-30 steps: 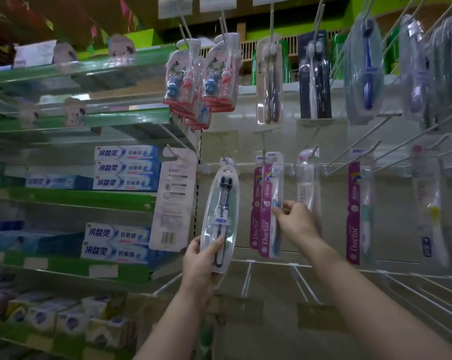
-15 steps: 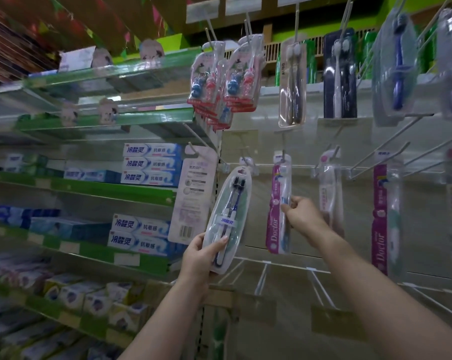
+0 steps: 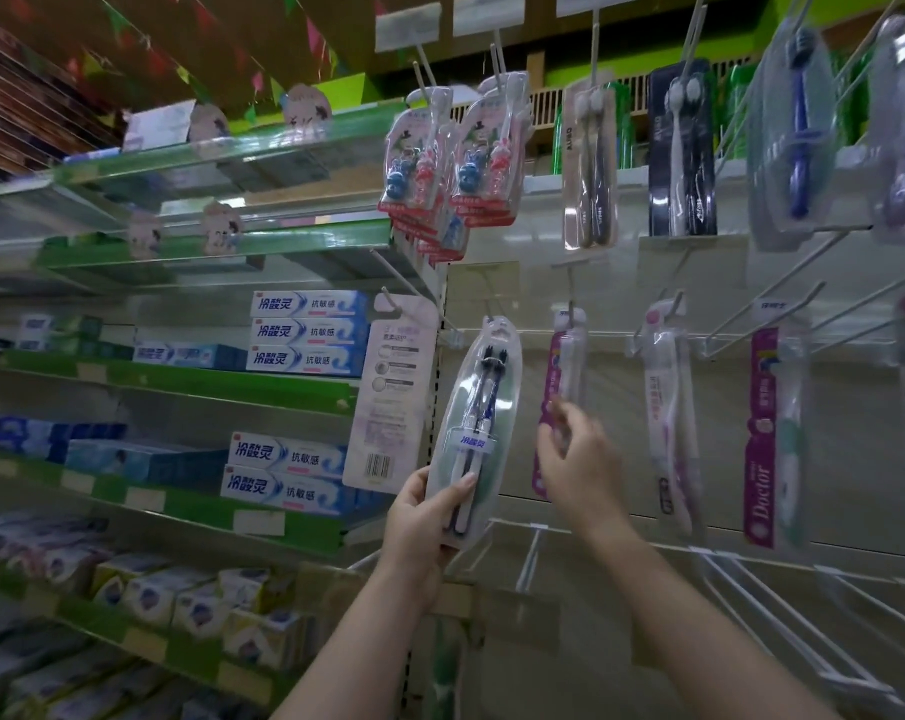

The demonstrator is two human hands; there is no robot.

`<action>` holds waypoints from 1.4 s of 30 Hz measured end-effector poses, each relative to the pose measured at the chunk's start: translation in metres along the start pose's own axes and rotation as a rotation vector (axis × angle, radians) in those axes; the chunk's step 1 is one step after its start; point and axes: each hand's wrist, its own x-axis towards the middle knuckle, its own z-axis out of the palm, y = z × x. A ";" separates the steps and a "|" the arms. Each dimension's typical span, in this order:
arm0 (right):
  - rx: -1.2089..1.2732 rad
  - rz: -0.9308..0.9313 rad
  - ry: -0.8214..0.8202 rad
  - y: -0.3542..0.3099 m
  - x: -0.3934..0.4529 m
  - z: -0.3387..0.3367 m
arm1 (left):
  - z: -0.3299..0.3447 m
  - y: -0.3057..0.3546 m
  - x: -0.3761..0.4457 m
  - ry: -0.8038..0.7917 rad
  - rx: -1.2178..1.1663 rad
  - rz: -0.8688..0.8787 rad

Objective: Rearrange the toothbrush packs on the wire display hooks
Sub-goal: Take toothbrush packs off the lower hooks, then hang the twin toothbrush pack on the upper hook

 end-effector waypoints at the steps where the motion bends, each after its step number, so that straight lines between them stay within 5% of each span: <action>1: 0.129 0.041 -0.071 0.001 -0.002 0.004 | 0.002 -0.001 0.000 -0.012 -0.013 0.000; 4: 0.417 0.122 -0.217 -0.001 -0.010 0.009 | 0.006 -0.005 -0.001 -0.057 -0.038 0.021; 10: 0.525 0.138 -0.236 0.006 -0.009 -0.001 | 0.008 -0.006 -0.002 -0.096 0.057 0.060; 28: 0.500 0.053 -0.347 0.043 0.002 -0.026 | 0.036 0.001 0.030 -0.197 0.281 0.156; 42: 0.359 0.091 -0.614 -0.011 0.049 -0.052 | 0.045 0.081 0.051 -0.293 0.347 -0.081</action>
